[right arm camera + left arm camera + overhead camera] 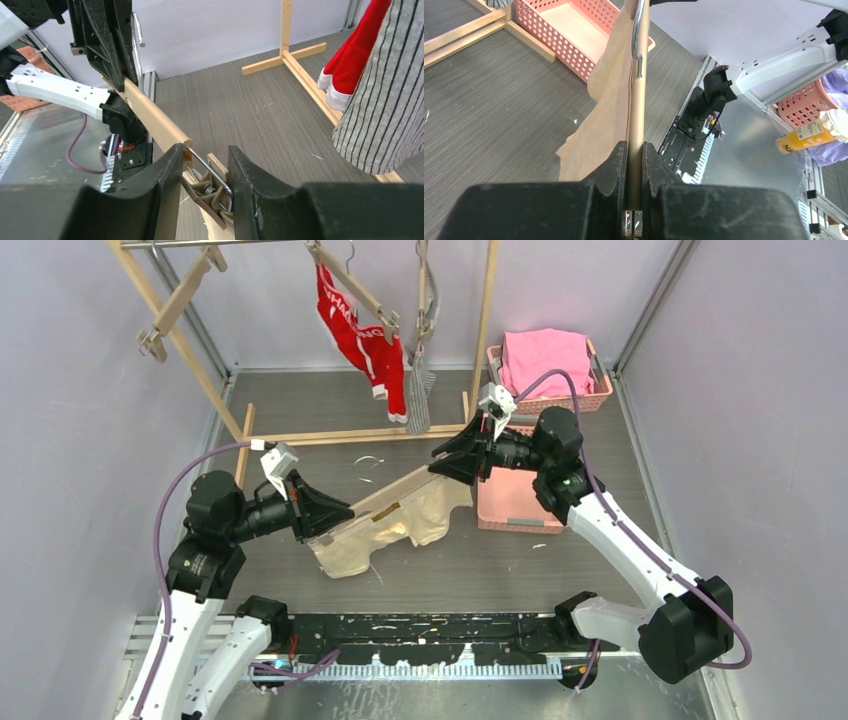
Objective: Remove the underwear clipped to the hanger
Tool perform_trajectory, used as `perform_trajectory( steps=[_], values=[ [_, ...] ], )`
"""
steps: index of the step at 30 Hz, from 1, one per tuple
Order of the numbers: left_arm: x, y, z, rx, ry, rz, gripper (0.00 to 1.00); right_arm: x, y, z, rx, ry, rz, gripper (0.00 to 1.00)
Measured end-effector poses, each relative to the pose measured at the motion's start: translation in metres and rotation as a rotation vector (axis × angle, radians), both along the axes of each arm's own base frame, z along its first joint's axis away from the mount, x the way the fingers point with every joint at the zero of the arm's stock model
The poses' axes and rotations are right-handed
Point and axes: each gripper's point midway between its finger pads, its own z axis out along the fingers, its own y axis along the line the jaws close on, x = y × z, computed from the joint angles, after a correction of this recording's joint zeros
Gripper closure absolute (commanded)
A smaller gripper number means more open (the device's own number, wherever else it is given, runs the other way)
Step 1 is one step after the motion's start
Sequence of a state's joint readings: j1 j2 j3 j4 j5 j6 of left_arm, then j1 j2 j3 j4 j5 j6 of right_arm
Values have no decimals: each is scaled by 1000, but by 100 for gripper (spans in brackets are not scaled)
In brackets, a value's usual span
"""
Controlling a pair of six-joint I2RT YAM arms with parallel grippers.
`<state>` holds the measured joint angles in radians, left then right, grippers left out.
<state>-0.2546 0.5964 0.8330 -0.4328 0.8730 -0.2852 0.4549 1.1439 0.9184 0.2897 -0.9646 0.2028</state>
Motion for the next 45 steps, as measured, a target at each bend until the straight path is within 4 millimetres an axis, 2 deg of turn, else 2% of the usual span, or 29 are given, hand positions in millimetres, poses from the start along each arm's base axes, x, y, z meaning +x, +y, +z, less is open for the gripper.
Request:
perform_trajectory(
  steps=[2, 7, 8, 9, 10, 12, 18, 20, 21, 25, 27, 28, 34, 36, 39, 45],
  values=[
    [0, -1, 1, -6, 3, -2, 100, 0, -1, 1, 3, 2, 9, 99],
    [2, -1, 3, -15, -3, -1, 100, 1, -2, 4, 10, -11, 8, 98],
    [3, -2, 4, -16, -4, -1, 100, 2, -2, 5, 12, -14, 5, 80],
    [4, -2, 4, -16, -4, -1, 100, 3, -2, 5, 13, -17, 3, 56],
    [4, -2, 4, -17, -5, -3, 100, 3, -3, 6, 14, -17, 1, 45],
    [6, -4, 5, -21, -4, -8, 100, 4, -3, 6, 16, -15, -1, 34],
    [9, -7, 14, -51, -28, -26, 100, -8, 0, 12, 19, -21, 83, 21],
    [8, -8, 16, -57, -36, -30, 100, -12, 0, 15, 22, -29, 108, 25],
    [7, -8, 17, -59, -41, -33, 100, -15, 0, 17, 23, -34, 120, 31],
    [2, -9, 20, -65, -53, -57, 100, -20, -2, 20, 27, -57, 147, 64],
    [-2, -9, 22, -66, -60, -73, 100, -21, -5, 22, 28, -65, 152, 89],
    [-3, -9, 22, -65, -63, -77, 100, -25, -6, 23, 28, -68, 168, 97],
    [-13, -9, 30, -58, -96, -114, 100, -42, -10, 32, 35, -100, 226, 97],
    [-14, -9, 33, -53, -111, -117, 100, -43, -12, 35, 38, -111, 223, 37],
    [-14, -8, 40, -50, -130, -109, 100, -42, -12, 36, 42, -111, 206, 2],
    [-3, -5, 58, -65, -188, -45, 100, -20, -13, 33, 55, -85, 79, 0]
  ],
)
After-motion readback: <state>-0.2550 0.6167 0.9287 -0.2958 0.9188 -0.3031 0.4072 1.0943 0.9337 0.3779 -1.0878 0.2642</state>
